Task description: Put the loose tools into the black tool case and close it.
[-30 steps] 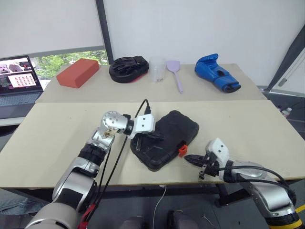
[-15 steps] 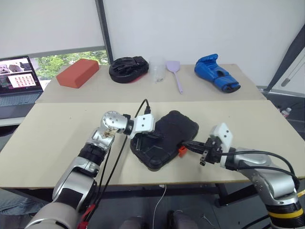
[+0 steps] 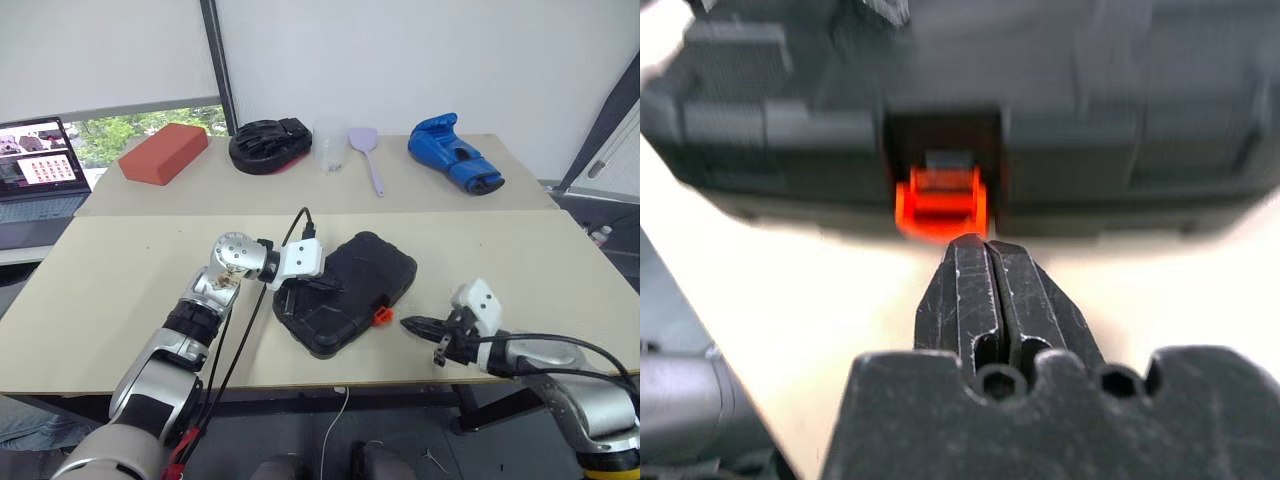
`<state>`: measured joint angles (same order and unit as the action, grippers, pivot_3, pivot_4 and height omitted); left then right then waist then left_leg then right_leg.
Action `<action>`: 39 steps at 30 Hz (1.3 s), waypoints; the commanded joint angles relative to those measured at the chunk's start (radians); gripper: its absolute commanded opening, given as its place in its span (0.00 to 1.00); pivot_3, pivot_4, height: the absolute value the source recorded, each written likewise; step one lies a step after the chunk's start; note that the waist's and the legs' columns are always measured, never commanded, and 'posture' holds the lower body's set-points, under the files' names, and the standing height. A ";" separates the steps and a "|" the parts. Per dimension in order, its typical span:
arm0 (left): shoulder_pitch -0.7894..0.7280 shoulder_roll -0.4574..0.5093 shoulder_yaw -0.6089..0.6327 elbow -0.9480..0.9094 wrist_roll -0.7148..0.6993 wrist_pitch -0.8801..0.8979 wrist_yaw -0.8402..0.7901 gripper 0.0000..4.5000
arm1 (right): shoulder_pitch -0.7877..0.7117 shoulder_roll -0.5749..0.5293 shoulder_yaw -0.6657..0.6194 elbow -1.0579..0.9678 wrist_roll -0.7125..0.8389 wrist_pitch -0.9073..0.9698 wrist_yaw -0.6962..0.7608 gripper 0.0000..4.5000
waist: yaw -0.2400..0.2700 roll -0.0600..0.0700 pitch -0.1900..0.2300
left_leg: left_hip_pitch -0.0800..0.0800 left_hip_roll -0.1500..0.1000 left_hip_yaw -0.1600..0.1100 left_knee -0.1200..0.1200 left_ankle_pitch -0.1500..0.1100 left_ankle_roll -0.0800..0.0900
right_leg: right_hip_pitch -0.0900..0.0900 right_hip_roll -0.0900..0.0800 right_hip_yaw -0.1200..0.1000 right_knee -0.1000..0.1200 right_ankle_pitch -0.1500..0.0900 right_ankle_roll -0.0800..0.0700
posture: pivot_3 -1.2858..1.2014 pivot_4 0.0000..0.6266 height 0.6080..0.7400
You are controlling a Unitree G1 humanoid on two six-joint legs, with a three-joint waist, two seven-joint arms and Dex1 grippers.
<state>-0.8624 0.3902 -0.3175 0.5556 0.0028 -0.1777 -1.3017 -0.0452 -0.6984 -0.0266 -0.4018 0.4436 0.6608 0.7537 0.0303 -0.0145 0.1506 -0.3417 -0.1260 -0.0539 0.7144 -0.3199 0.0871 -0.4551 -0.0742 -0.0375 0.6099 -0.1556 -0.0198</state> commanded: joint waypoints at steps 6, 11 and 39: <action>0.021 0.004 -0.092 0.062 0.090 -0.065 -0.028 0.01 | -0.105 0.071 0.101 0.059 -0.090 -0.071 -0.031 0.00 | 0.000 0.000 0.000 | 0.000 0.000 0.000 0.000 0.000 0.000 | 0.000 0.000 0.000 0.000 0.000 0.000 | 0.52 0.24 1.00; 0.021 -0.001 -0.112 0.098 0.115 -0.112 -0.027 0.01 | -0.193 0.105 0.108 0.078 -0.095 -0.087 -0.024 0.00 | 0.004 0.000 -0.001 | 0.000 0.000 0.000 0.000 0.000 0.000 | 0.000 0.000 0.000 0.000 0.000 0.000 | 0.52 0.24 1.00; 0.021 0.000 -0.138 0.184 0.162 -0.170 -0.045 0.01 | -0.373 0.107 0.149 0.129 -0.207 -0.170 0.061 0.00 | -0.017 0.002 -0.005 | 0.005 0.001 0.000 -0.002 0.000 0.000 | 0.004 0.000 0.000 0.001 0.000 0.001 | 0.52 0.24 1.00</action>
<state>-0.9178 0.3992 -0.3607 0.6712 0.0859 -0.3722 -1.3061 -0.3159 -0.6074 0.1528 -0.2047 0.2152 0.5709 0.8159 0.0131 -0.0127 0.1457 -0.3369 -0.1252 -0.0540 0.7125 -0.3198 0.0869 -0.4515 -0.0740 -0.0378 0.6105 -0.1560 -0.0192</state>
